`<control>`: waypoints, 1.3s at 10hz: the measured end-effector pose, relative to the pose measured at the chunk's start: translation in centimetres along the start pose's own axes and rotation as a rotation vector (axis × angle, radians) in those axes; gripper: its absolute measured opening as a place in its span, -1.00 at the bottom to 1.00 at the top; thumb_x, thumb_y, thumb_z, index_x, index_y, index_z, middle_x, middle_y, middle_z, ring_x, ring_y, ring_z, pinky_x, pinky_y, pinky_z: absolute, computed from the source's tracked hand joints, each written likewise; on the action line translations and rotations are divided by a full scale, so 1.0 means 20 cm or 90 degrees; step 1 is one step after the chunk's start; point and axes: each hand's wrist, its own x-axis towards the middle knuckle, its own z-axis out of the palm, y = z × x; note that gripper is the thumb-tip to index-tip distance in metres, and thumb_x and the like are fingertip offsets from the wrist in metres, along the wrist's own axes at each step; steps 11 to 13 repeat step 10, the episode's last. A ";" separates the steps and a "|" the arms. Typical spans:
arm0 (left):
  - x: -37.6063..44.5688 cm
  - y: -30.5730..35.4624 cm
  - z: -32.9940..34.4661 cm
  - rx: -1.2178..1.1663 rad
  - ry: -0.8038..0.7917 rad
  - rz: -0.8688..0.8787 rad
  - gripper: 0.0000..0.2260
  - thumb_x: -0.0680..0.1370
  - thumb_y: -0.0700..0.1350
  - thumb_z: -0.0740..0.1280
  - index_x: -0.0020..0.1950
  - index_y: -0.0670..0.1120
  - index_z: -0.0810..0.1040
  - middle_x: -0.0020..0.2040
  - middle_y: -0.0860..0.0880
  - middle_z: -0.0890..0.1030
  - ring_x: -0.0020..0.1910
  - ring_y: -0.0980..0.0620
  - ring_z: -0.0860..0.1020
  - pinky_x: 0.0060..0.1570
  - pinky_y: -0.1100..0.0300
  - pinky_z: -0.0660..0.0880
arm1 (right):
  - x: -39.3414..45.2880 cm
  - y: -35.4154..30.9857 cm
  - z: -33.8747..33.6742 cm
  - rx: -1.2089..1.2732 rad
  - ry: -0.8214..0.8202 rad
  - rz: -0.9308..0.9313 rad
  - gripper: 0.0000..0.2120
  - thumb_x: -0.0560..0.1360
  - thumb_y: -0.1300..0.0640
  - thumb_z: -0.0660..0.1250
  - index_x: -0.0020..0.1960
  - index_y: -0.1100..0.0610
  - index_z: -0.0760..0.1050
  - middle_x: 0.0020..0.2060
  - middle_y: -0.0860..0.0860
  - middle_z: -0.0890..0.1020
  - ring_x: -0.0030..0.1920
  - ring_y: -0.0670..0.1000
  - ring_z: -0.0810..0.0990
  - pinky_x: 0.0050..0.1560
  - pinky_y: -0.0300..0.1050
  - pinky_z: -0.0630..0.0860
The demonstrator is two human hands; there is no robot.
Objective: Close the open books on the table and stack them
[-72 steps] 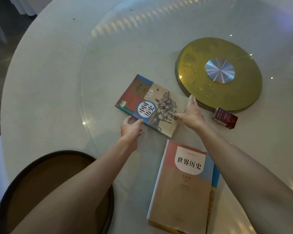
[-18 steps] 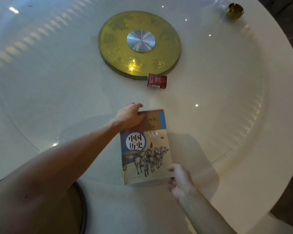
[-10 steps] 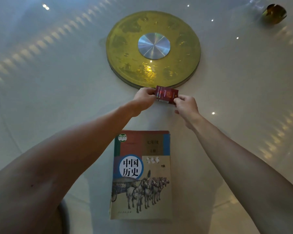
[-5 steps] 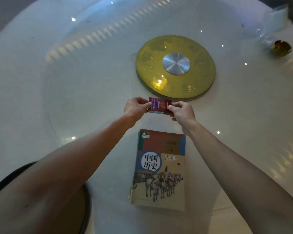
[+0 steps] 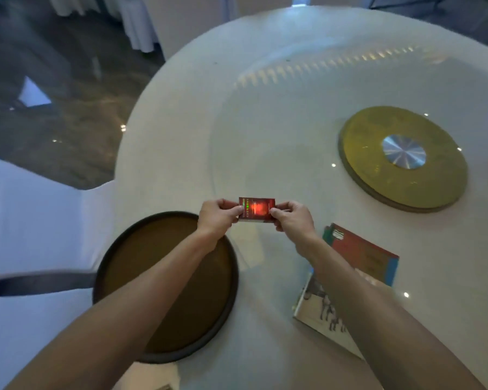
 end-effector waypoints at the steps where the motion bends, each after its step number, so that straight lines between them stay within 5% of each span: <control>1: -0.10 -0.23 -0.26 -0.010 0.082 -0.037 -0.95 0.45 -0.12 0.51 -0.14 -0.07 0.69 -0.22 -0.02 0.73 -0.20 -0.01 0.71 -0.21 0.14 0.64 | -0.09 0.07 0.31 -0.045 -0.059 0.010 -0.98 0.54 0.24 0.43 -0.06 0.19 0.61 -0.21 0.16 0.67 -0.26 0.07 0.59 -0.08 0.07 0.60; 2: -0.18 -0.36 -0.36 0.025 0.129 -0.058 -0.95 0.43 -0.07 0.51 -0.17 -0.03 0.69 -0.22 0.03 0.72 -0.20 0.05 0.69 -0.19 0.14 0.63 | -0.14 0.13 0.44 -0.073 -0.087 0.022 -0.94 0.53 0.21 0.44 -0.11 0.13 0.59 -0.17 0.15 0.69 -0.25 0.07 0.61 0.00 0.14 0.65; 4: -0.33 -0.67 -0.57 0.047 0.189 -0.132 -0.95 0.46 -0.07 0.49 -0.12 0.00 0.66 -0.10 0.02 0.69 -0.10 0.07 0.65 -0.14 0.14 0.61 | -0.28 0.26 0.74 -0.160 -0.149 0.037 -0.94 0.53 0.12 0.46 -0.06 0.09 0.59 0.01 0.18 0.74 0.07 0.23 0.72 0.19 0.29 0.64; 7: -0.39 -0.85 -0.64 0.064 0.153 -0.182 -0.86 0.51 -0.04 0.46 0.03 -0.01 0.59 0.02 -0.06 0.65 -0.02 -0.01 0.64 -0.29 0.26 0.51 | -0.36 0.35 0.86 -0.315 -0.217 -0.004 -0.59 0.62 -0.02 0.38 0.40 0.14 0.57 0.28 0.06 0.66 0.28 0.04 0.63 0.31 0.08 0.63; 10: -0.39 -0.81 -0.61 0.245 0.180 -0.106 -0.65 0.50 0.03 0.45 0.21 -0.05 0.50 0.11 -0.01 0.57 -0.02 0.09 0.55 -0.22 0.30 0.47 | -0.38 0.35 0.79 -0.343 -0.233 -0.013 -0.52 0.62 -0.05 0.37 0.49 0.11 0.50 0.35 0.05 0.63 0.34 0.04 0.60 0.32 -0.02 0.59; 13: -0.39 -0.81 -0.61 0.245 0.180 -0.106 -0.65 0.50 0.03 0.45 0.21 -0.05 0.50 0.11 -0.01 0.57 -0.02 0.09 0.55 -0.22 0.30 0.47 | -0.38 0.35 0.79 -0.343 -0.233 -0.013 -0.52 0.62 -0.05 0.37 0.49 0.11 0.50 0.35 0.05 0.63 0.34 0.04 0.60 0.32 -0.02 0.59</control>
